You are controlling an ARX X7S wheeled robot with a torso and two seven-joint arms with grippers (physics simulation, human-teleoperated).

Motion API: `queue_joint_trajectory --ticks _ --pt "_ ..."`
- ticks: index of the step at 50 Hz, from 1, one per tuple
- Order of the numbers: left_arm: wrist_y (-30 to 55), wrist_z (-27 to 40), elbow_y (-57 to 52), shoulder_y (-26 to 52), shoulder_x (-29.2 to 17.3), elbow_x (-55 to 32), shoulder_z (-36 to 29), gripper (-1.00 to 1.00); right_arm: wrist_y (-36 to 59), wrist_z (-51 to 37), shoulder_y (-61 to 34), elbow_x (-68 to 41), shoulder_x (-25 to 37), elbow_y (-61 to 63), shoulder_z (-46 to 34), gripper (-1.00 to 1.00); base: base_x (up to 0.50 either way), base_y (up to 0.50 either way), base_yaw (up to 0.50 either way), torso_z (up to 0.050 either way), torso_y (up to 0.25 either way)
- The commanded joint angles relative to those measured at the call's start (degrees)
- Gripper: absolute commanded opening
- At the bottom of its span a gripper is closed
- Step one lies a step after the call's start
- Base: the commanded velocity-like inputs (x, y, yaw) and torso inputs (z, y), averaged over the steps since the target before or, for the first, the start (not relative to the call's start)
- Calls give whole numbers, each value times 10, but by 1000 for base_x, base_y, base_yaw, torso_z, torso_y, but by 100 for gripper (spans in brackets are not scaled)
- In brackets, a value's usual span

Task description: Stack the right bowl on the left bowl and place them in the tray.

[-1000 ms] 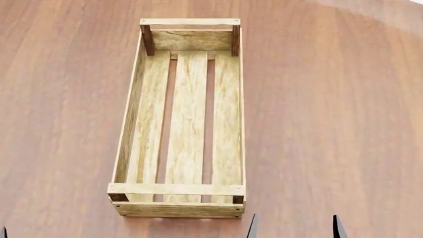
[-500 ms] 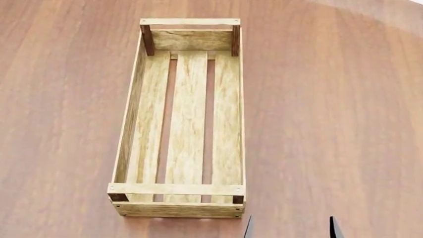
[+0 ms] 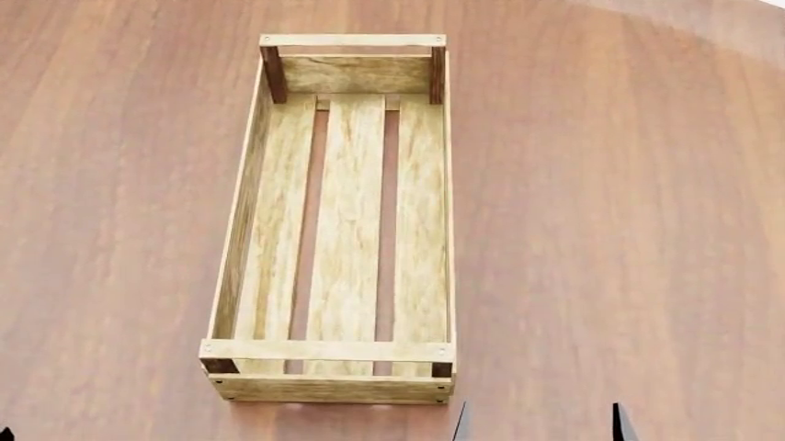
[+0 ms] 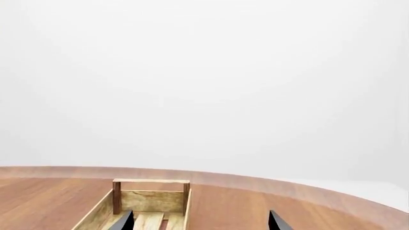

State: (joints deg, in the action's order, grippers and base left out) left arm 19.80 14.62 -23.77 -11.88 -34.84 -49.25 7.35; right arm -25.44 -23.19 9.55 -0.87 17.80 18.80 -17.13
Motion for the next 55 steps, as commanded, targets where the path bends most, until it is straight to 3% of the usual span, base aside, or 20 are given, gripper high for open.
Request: queue_joint_trajectory --ticks 1,13,55 --pt "42 -2 4 13 6 -56 25 100 1 10 1 12 -9 1 9 100 0 0 0 0 0" --pt "94 32 7 18 -6 -121 30 100 -1 5 3 8 -4 5 12 100 0 0 0 0 0" --pt "108 66 16 -32 2 -149 46 100 -4 -6 10 0 7 10 12 100 0 0 0 0 0"
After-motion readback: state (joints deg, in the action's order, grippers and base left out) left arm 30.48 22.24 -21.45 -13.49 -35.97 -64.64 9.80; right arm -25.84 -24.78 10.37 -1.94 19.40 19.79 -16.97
